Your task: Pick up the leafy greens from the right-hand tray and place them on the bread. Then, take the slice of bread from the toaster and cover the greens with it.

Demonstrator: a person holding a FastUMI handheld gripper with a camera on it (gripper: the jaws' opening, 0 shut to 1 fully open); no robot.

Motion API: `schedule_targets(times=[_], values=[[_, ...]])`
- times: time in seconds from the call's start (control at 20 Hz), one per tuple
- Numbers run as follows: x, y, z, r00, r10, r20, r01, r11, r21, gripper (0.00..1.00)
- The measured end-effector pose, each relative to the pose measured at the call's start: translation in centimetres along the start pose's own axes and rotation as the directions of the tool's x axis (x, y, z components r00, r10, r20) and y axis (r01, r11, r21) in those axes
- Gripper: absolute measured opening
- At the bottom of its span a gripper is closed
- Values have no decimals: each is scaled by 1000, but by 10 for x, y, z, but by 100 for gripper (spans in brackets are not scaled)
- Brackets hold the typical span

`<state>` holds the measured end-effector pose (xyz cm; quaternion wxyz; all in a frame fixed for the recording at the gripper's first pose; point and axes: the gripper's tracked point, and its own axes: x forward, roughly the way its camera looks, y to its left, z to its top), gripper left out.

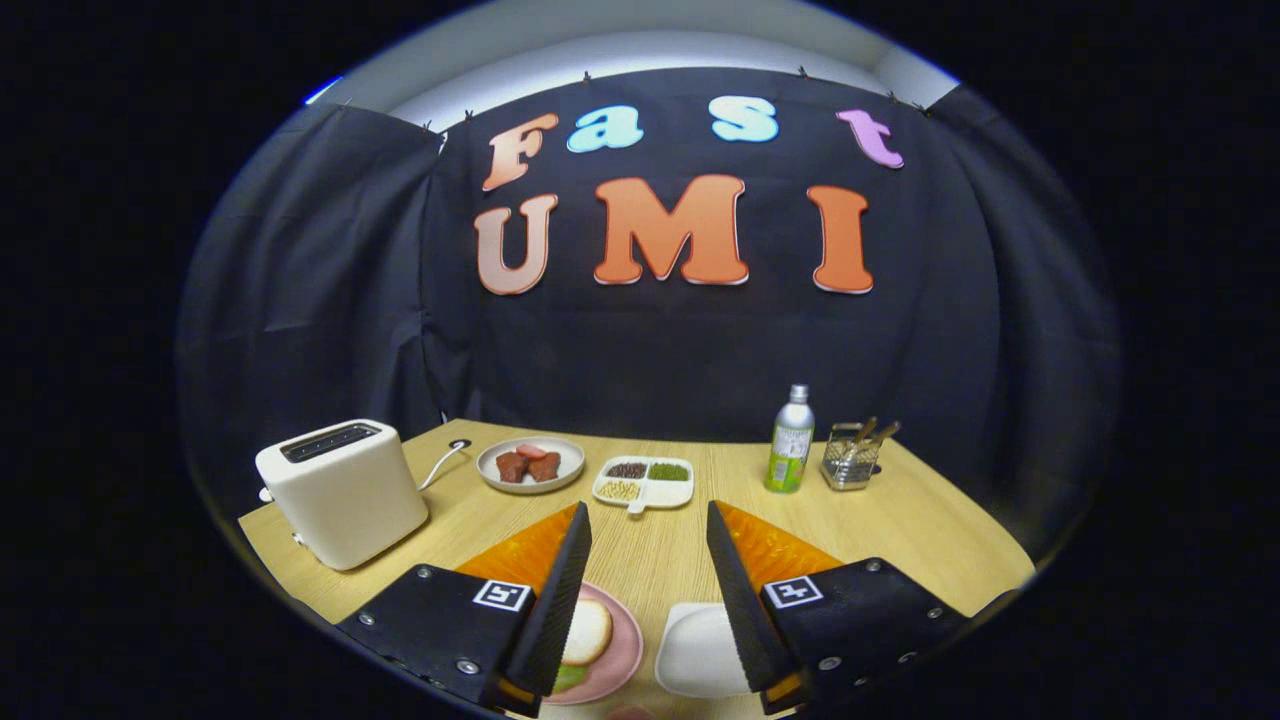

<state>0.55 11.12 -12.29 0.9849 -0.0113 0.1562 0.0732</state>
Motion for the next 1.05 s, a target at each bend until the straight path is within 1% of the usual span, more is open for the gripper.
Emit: schedule_targets(times=[0.1,0.2,0.35,0.5,0.65,0.9,1.05], values=[[-6,0,25,995,-14,100,17,1000,-26,71],[-15,1,49,981,-19,195,31,998,-60,74],[-26,6,70,962,-30,272,52,996,-72,82],[-33,14,77,960,-9,278,22,999,-43,86],[-36,14,73,967,-18,252,25,999,-24,92],[-42,25,76,965,4,264,4,1000,-30,92],[-45,26,78,963,3,270,8,999,-38,92]])
